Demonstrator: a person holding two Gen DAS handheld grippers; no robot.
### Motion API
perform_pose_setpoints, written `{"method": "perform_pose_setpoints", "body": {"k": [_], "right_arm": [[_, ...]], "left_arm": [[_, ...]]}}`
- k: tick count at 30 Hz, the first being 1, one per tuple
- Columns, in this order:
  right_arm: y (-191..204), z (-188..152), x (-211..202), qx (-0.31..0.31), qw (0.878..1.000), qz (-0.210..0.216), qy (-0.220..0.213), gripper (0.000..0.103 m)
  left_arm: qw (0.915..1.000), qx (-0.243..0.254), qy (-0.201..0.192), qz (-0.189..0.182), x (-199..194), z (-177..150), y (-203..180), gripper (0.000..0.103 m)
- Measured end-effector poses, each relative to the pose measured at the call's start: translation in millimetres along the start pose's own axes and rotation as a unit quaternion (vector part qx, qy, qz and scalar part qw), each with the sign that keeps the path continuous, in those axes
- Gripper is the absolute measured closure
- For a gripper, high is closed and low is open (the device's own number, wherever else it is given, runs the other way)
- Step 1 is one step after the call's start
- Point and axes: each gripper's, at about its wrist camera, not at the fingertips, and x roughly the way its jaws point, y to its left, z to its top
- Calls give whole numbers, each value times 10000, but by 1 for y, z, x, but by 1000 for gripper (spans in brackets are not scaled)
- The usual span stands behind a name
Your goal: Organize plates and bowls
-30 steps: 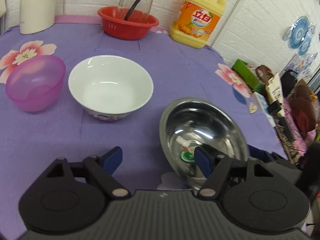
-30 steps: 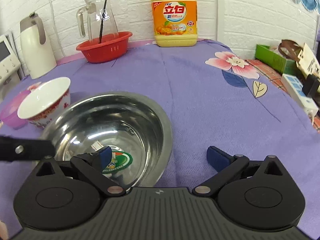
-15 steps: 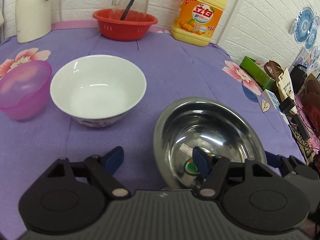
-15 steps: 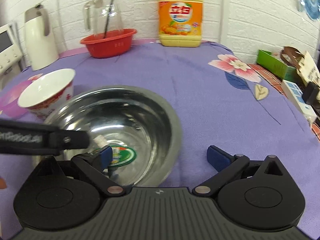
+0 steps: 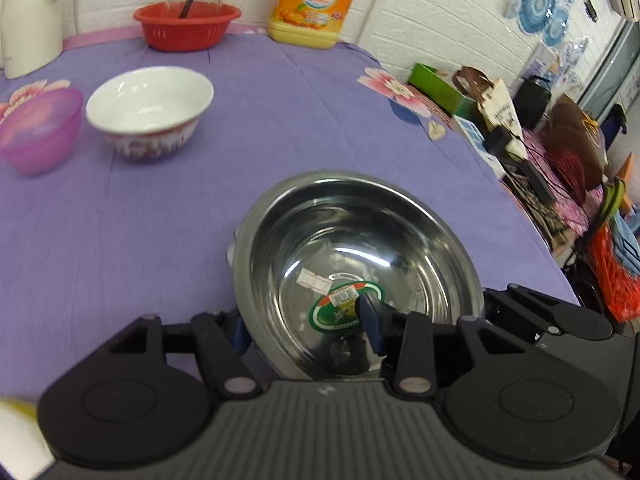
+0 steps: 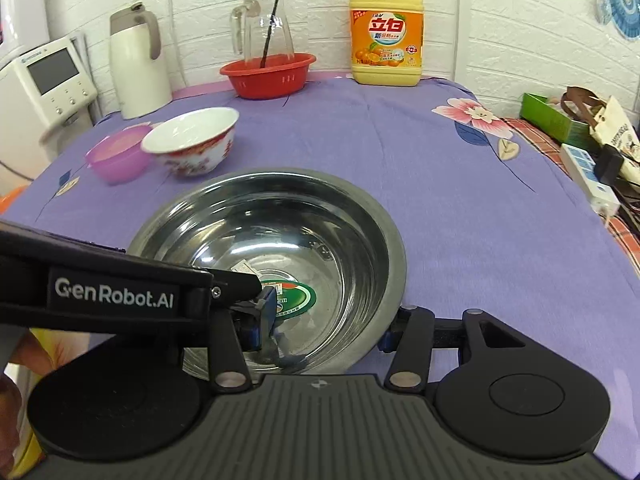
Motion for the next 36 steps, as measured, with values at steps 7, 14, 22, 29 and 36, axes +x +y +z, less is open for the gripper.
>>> {"method": "perform_pose_setpoints", "body": {"k": [7, 14, 22, 29, 36], "right_arm": [[15, -36, -40, -18, 10000, 49, -28, 19], [15, -52, -50, 77, 9999, 97, 8, 19], [-4, -57, -57, 377, 9990, 223, -79, 0], [-22, -36, -80, 504, 9970, 96, -580, 0], [-21, -3, -56, 626, 9939, 879, -228, 0]], "left_arm": [[9996, 264, 76, 13, -33, -44, -11, 63], [9991, 404, 102, 20, -40, -62, -18, 63], [9974, 382, -407, 465, -53, -54, -11, 6], [9919, 84, -1131, 572, -97, -17, 15, 4], [9874, -368, -1270, 869, -105, -3, 59, 3]]}}
